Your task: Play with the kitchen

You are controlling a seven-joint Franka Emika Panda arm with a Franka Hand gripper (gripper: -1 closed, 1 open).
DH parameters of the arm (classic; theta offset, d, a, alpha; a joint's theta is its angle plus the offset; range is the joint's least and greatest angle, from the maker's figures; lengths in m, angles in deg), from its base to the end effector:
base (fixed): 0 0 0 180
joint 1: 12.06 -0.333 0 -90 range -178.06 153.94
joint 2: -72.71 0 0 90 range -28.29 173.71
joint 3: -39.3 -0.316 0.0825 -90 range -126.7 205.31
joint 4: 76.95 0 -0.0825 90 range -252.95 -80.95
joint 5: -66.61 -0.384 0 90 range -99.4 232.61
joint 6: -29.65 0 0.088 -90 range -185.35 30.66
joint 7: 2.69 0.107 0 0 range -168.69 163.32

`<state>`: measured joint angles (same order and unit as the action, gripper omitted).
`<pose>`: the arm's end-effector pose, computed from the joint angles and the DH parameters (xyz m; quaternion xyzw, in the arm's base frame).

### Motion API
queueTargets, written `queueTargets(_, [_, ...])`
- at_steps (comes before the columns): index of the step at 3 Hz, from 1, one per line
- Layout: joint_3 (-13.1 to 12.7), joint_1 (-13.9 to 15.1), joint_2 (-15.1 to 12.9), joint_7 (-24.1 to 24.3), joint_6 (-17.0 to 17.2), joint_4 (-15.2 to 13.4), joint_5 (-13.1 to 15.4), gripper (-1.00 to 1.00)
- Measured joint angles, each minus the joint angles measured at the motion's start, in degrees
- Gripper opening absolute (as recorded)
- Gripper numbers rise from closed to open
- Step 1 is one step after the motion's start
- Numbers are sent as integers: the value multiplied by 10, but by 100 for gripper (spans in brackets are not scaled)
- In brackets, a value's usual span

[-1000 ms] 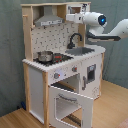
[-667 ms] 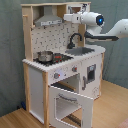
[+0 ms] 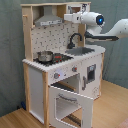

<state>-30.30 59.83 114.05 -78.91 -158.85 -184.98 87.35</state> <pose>0.5094 0.2659 0.7006 0.2683 0.6297 0.2675 0.6781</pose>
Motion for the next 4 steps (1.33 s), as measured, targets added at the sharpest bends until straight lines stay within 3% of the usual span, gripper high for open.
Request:
queueTargets(2, [64, -86, 0, -8, 0, -56, 0, -100])
queueTargets(4, [121, -158, 0, -16, -43, -113, 1, -100])
